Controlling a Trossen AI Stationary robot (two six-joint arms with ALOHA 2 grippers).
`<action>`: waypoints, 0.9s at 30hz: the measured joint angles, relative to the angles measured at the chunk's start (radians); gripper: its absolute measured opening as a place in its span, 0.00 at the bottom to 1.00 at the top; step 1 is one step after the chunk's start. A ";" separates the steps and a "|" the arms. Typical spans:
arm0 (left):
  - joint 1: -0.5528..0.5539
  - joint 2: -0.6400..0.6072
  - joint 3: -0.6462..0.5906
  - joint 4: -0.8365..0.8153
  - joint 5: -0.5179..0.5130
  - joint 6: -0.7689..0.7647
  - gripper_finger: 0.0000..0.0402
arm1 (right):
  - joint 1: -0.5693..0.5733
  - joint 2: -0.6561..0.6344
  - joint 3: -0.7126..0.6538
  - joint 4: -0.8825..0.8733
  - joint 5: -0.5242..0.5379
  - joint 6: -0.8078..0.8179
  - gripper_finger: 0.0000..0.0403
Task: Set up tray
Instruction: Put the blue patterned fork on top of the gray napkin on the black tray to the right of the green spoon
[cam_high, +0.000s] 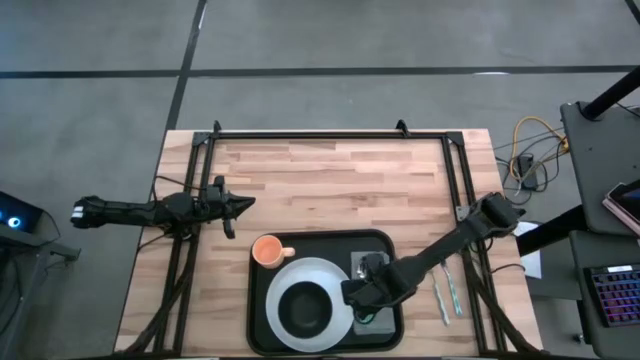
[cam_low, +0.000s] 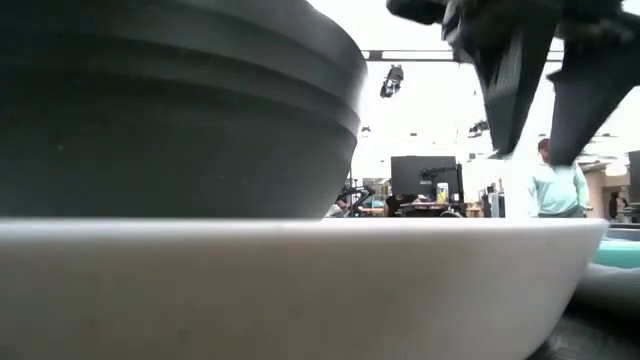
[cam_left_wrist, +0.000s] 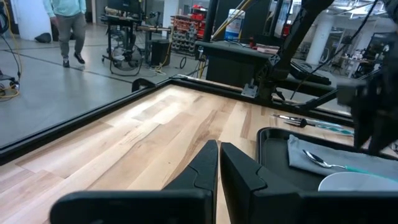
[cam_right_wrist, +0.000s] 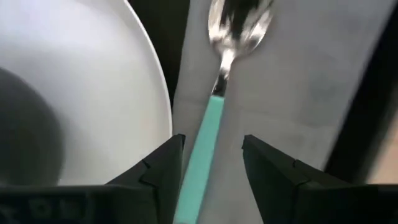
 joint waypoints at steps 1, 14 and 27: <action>0.000 0.000 0.000 0.000 0.000 0.000 0.00 | 0.003 -0.022 0.000 -0.024 0.008 -0.014 0.40; 0.000 0.000 0.000 0.002 0.000 0.000 0.00 | 0.074 -0.253 -0.054 -0.356 0.056 -0.029 0.37; 0.000 0.000 0.001 0.002 0.000 0.000 0.00 | 0.279 -0.376 -0.271 -0.329 -0.047 0.198 0.36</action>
